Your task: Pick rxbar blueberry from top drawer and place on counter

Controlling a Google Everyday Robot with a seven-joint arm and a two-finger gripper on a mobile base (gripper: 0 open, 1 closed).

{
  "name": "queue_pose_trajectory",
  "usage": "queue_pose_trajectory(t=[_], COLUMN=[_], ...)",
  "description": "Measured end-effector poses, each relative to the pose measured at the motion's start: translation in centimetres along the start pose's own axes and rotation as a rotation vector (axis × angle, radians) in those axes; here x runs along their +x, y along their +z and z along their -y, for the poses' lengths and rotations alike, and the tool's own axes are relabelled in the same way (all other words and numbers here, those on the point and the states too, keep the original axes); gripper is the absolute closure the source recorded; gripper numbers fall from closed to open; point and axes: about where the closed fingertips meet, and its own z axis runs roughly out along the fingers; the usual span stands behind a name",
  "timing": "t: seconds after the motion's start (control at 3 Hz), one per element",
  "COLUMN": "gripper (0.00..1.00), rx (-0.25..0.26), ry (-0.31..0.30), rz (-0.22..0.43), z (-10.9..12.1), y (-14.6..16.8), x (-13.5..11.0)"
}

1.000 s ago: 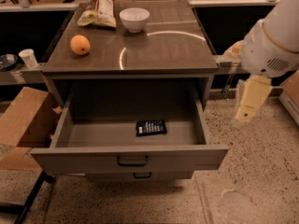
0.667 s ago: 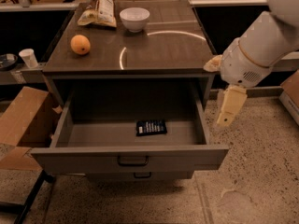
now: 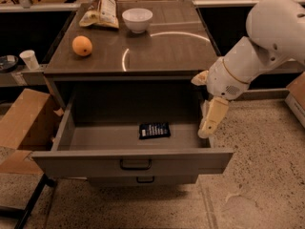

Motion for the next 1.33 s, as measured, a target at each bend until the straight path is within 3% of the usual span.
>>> queue_pose_trajectory(t=[0.33, 0.67, 1.0, 1.33], gripper=[0.00, 0.00, 0.00, 0.00], rx=[-0.031, -0.047, -0.027, -0.028], ry=[0.018, 0.057, 0.081, 0.082], rz=[0.015, 0.035, 0.059, 0.058], z=[0.5, 1.6, 2.4, 2.4], y=[3.0, 11.1, 13.9, 14.0], x=[1.9, 7.3, 9.7, 9.7])
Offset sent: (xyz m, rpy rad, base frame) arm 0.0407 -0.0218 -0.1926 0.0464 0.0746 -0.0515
